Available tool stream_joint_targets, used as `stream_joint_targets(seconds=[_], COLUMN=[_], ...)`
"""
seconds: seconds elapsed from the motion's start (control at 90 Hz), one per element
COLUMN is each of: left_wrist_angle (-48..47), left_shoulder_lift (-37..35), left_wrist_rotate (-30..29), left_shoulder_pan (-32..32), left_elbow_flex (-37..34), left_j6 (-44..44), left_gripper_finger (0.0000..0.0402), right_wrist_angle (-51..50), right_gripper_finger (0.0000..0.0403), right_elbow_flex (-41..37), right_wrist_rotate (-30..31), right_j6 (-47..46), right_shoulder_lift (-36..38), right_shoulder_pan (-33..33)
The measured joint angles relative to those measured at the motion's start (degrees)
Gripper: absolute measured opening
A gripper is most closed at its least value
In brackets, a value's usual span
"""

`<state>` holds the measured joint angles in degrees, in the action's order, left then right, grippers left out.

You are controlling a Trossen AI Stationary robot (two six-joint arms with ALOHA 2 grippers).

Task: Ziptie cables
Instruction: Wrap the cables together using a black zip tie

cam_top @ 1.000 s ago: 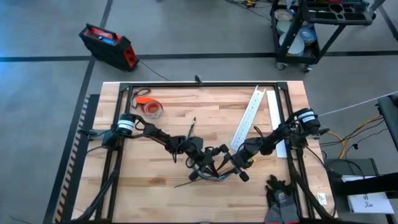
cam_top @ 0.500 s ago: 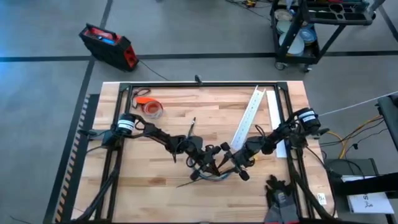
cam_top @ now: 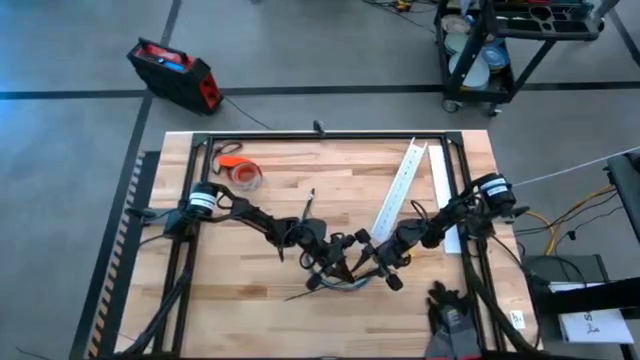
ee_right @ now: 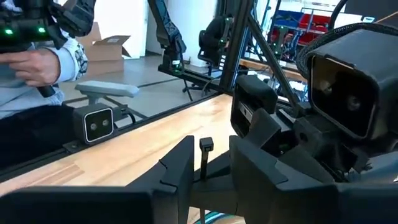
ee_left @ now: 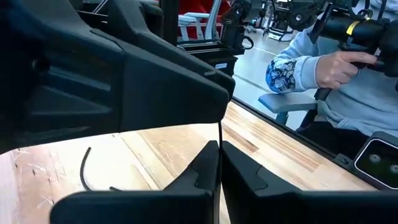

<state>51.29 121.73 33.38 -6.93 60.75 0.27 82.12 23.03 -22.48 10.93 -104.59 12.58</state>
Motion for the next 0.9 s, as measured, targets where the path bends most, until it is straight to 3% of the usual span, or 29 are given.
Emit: stream_joint_targets(seconds=[0.422, 0.9], left_wrist_angle=[0.0, -0.3], left_shoulder_lift=[0.0, 0.0], left_wrist_rotate=[-0.5, -0.9], left_shoulder_pan=[0.0, 0.0], left_elbow_flex=[0.0, 0.0], left_j6=[-0.2, -0.4], left_gripper_finger=[0.0, 0.0], right_wrist_angle=[-0.4, -0.9], right_gripper_finger=[0.0083, 0.0027], right_elbow_flex=[-1.0, -1.2], right_wrist_rotate=[-0.4, -0.2], right_j6=[-1.4, -2.1], right_shoulder_lift=[0.5, 1.1], right_shoulder_pan=[0.0, 0.0])
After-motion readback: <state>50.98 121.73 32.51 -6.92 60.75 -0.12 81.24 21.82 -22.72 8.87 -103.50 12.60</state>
